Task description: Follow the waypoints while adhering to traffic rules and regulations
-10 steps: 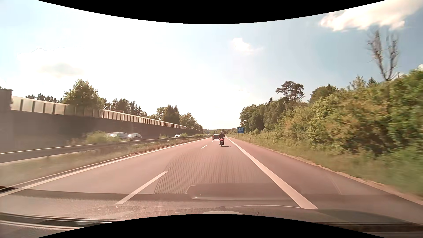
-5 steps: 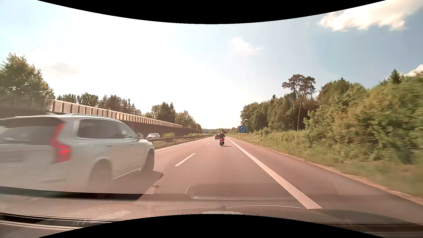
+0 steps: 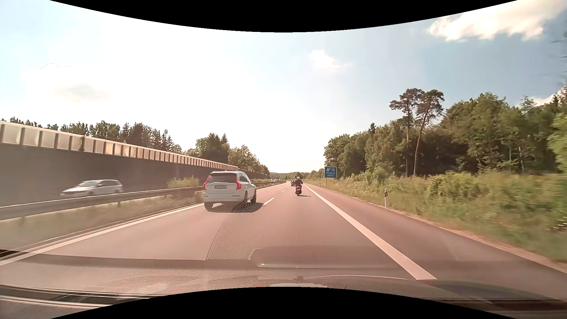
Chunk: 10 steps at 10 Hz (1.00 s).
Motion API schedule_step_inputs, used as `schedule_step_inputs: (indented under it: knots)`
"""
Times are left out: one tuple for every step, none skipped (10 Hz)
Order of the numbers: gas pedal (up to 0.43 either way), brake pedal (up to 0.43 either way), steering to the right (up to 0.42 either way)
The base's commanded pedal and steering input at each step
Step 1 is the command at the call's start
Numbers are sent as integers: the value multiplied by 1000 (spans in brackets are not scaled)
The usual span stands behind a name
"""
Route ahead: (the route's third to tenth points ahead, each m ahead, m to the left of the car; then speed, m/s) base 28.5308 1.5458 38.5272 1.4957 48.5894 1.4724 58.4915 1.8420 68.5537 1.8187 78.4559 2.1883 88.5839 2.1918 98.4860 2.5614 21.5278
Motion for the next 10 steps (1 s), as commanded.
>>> schedule_step_inputs:
  knots:
    - [260,12,1]
    - [260,12,0]
    - [260,6,0]
    - [260,12,-1]
    - [260,12,-1]
    - [260,12,-2]
    - [260,12,-2]
    - [260,12,-2]
    - [260,12,-2]
    - [260,12,0]
